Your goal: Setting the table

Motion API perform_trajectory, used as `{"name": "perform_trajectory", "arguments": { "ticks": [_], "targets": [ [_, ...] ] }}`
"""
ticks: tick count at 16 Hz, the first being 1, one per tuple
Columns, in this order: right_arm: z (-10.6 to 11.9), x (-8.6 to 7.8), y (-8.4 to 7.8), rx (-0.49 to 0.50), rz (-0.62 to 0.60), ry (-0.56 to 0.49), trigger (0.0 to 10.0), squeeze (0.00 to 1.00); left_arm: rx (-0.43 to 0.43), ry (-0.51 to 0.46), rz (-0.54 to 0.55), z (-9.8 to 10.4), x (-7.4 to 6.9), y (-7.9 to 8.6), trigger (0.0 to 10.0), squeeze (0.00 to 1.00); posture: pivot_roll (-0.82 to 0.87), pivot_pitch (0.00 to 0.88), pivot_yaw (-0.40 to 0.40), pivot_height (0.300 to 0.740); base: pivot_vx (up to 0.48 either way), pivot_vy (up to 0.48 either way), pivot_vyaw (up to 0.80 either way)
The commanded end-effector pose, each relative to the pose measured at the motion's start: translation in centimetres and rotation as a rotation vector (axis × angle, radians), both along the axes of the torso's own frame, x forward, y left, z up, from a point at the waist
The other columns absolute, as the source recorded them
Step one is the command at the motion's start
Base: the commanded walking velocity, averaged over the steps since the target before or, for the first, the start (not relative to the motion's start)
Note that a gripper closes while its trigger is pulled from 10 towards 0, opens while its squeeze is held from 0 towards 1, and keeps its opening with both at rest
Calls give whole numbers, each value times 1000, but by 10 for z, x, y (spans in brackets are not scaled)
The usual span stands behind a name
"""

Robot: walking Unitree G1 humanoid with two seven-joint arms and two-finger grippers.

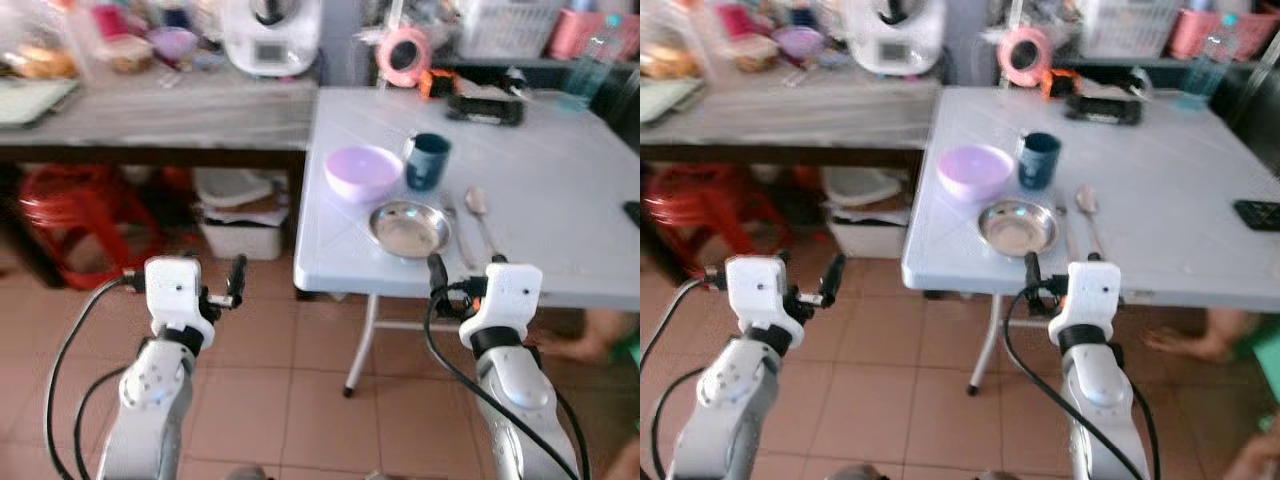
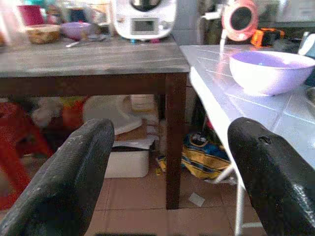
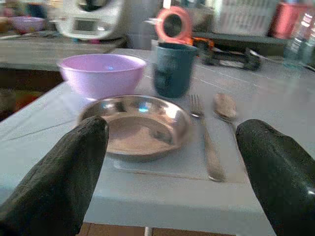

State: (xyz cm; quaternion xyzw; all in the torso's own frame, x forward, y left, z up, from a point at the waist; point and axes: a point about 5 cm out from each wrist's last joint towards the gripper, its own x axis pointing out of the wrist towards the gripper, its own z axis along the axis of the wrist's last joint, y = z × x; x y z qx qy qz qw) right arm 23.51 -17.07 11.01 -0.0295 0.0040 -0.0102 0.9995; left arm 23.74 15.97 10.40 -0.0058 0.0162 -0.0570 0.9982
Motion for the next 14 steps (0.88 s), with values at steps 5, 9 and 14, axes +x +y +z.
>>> {"name": "perform_trajectory", "arguments": {
  "ticks": [5,9,14],
  "targets": [
    [9,4,2,-30,49,-37,10000,0,-6,15,67,-7,1,-5,10000,0,20,0,-33,740,0,0,0],
    [8,5,4,-16,31,-36,10000,0,-3,-19,-5,0,2,-8,10000,0,20,0,-12,740,0,0,0],
    [5,-1,2,-1,8,-18,10000,0,-27,-50,-67,7,3,-15,10000,0,13,0,-1,740,0,0,0]
  ]
}}
